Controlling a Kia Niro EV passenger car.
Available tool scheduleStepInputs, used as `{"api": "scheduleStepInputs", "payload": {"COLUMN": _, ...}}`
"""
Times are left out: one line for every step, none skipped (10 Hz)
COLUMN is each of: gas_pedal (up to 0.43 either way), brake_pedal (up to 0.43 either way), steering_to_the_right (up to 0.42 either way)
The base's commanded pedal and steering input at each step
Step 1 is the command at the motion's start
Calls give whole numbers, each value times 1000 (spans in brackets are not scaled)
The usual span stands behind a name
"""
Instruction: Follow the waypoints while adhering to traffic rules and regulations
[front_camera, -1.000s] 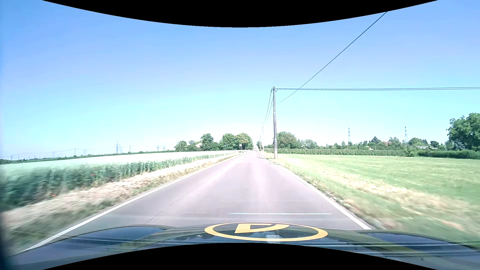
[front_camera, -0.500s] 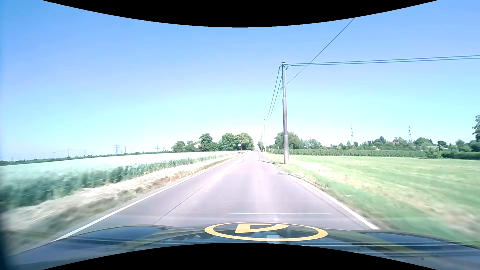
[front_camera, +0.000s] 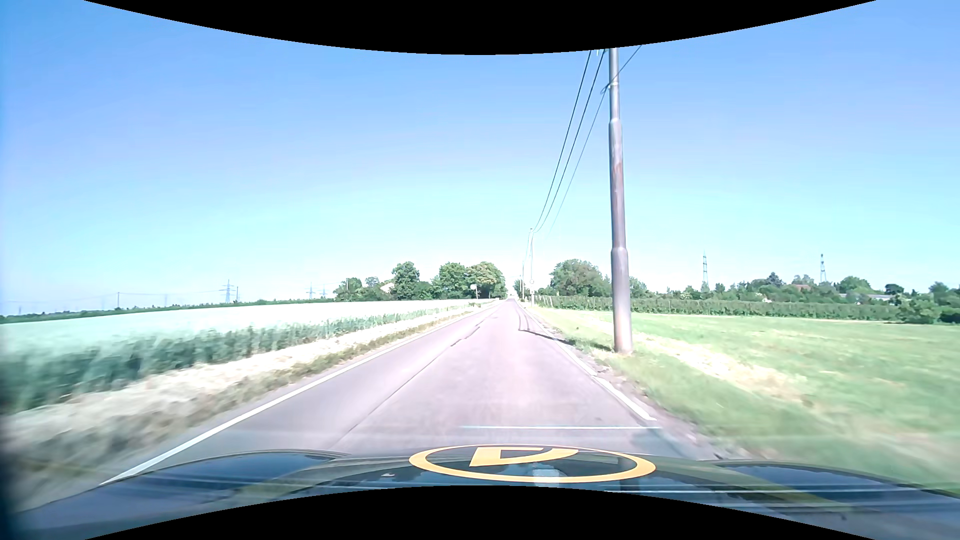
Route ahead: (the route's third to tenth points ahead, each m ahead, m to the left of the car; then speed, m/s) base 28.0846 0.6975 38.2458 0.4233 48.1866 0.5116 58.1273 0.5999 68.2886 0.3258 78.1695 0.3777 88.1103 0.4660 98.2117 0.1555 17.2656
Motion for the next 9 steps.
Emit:
{"api": "scheduleStepInputs", "payload": {"gas_pedal": 248, "brake_pedal": 0, "steering_to_the_right": 0}}
{"api": "scheduleStepInputs", "payload": {"gas_pedal": 228, "brake_pedal": 0, "steering_to_the_right": 0}}
{"api": "scheduleStepInputs", "payload": {"gas_pedal": 220, "brake_pedal": 0, "steering_to_the_right": 0}}
{"api": "scheduleStepInputs", "payload": {"gas_pedal": 220, "brake_pedal": 0, "steering_to_the_right": 0}}
{"api": "scheduleStepInputs", "payload": {"gas_pedal": 220, "brake_pedal": 0, "steering_to_the_right": 0}}
{"api": "scheduleStepInputs", "payload": {"gas_pedal": 220, "brake_pedal": 0, "steering_to_the_right": 0}}
{"api": "scheduleStepInputs", "payload": {"gas_pedal": 220, "brake_pedal": 0, "steering_to_the_right": 0}}
{"api": "scheduleStepInputs", "payload": {"gas_pedal": 220, "brake_pedal": 0, "steering_to_the_right": 0}}
{"api": "scheduleStepInputs", "payload": {"gas_pedal": 268, "brake_pedal": 0, "steering_to_the_right": -1}}
